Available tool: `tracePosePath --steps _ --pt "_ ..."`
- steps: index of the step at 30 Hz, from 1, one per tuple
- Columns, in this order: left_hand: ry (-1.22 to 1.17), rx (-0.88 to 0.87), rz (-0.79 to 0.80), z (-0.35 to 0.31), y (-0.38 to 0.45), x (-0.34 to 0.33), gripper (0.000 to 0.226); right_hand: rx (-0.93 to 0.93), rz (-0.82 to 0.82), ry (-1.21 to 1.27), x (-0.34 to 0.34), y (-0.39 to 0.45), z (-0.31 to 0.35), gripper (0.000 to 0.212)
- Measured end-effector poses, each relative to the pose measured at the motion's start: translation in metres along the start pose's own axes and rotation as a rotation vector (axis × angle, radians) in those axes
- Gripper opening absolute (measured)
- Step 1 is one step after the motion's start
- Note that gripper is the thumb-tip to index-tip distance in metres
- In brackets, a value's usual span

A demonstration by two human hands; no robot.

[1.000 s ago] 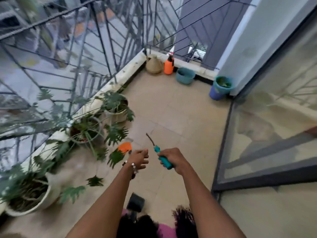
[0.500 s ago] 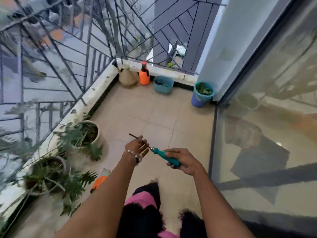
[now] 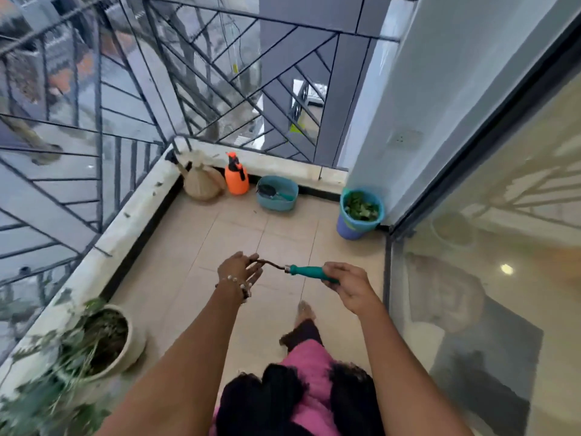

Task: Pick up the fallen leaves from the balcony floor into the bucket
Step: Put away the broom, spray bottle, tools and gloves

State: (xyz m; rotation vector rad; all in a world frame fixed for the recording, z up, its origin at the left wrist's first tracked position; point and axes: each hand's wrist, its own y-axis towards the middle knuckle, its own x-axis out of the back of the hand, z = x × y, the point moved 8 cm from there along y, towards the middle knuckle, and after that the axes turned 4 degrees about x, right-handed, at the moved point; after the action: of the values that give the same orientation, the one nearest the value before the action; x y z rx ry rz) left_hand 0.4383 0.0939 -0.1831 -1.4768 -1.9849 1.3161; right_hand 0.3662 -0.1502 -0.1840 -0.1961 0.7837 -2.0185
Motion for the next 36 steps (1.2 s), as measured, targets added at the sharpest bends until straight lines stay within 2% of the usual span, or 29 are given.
tracePosePath --steps 2,5,10,13,17,21,27,31,36 --pt "-0.006 -0.002 -0.010 -0.021 0.029 -0.034 0.031 -0.028 0.002 -0.004 -0.007 0.049 0.027 0.009" --pt "0.043 0.017 -0.047 -0.056 0.065 -0.081 0.020 -0.090 0.011 -0.022 -0.022 0.114 0.069 0.012" --pt "0.020 -0.002 -0.137 -0.125 0.131 -0.155 0.014 -0.096 0.013 -0.128 -0.059 0.224 0.146 0.010" --pt "0.080 0.005 -0.147 -0.165 0.182 -0.185 0.026 -0.116 0.008 -0.153 -0.086 0.288 0.174 0.006" --pt "0.230 -0.009 -0.261 -0.214 0.261 -0.206 0.019 -0.151 -0.084 -0.218 -0.118 0.372 0.190 0.014" --pt "0.350 0.015 -0.226 -0.251 0.348 -0.235 0.021 -0.212 -0.146 -0.215 -0.151 0.460 0.181 0.017" --pt "0.539 -0.126 -0.342 -0.293 0.478 -0.255 0.018 -0.292 -0.199 -0.292 -0.189 0.592 0.140 0.021" --pt "0.668 -0.078 -0.319 -0.278 0.589 -0.258 0.031 -0.312 -0.186 -0.364 -0.202 0.690 0.096 0.021" --pt "1.011 -0.116 -0.259 -0.240 0.732 -0.267 0.049 -0.380 -0.147 -0.441 -0.202 0.817 0.008 0.009"
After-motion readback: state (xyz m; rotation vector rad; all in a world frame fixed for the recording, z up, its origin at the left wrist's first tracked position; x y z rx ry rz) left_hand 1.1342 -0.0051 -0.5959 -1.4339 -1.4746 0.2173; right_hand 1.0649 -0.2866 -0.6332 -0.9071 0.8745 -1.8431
